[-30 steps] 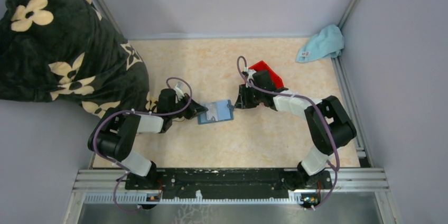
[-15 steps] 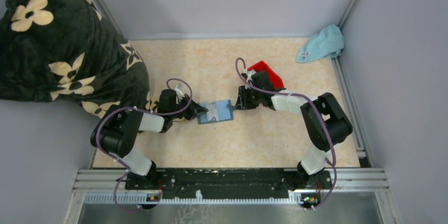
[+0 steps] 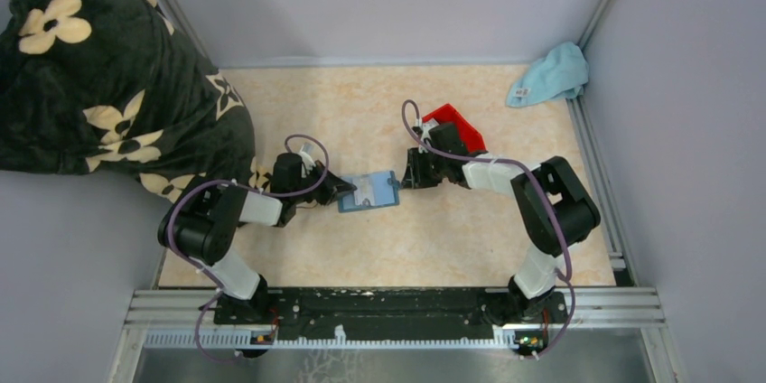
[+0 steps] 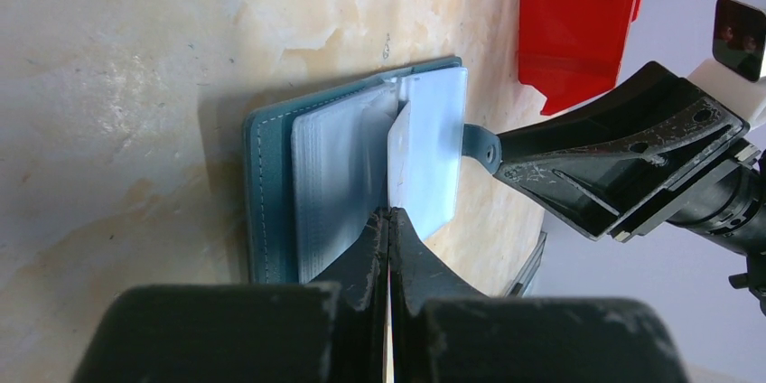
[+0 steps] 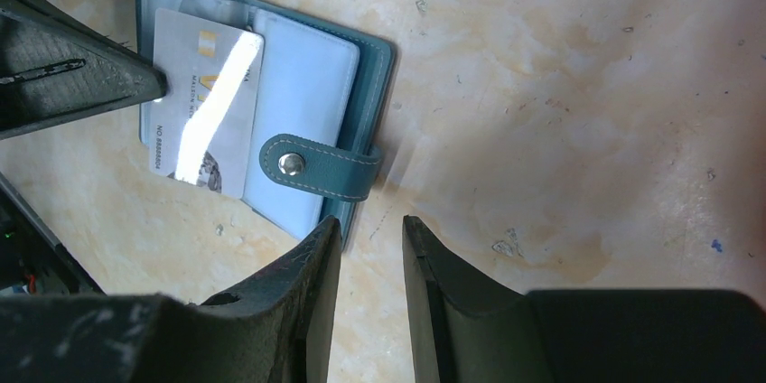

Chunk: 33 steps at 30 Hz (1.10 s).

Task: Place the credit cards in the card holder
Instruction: Insert the credit card into the card holder.

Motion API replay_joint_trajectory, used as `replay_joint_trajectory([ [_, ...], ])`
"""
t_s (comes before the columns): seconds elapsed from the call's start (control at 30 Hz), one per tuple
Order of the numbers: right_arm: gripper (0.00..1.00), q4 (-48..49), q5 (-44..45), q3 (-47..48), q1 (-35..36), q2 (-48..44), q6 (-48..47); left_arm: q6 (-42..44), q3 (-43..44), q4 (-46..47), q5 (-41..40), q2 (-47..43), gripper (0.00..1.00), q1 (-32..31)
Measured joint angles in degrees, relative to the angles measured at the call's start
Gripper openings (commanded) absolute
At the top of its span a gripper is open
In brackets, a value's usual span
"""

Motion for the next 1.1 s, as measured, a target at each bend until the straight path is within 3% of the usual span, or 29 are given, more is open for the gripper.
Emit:
replay_joint_trajectory([
  [1.1, 0.32, 0.72, -0.81, 0.35, 0.37, 2.54, 0.0, -2.95, 0.0, 4.94, 0.17, 3.8, 0.0, 0.0],
])
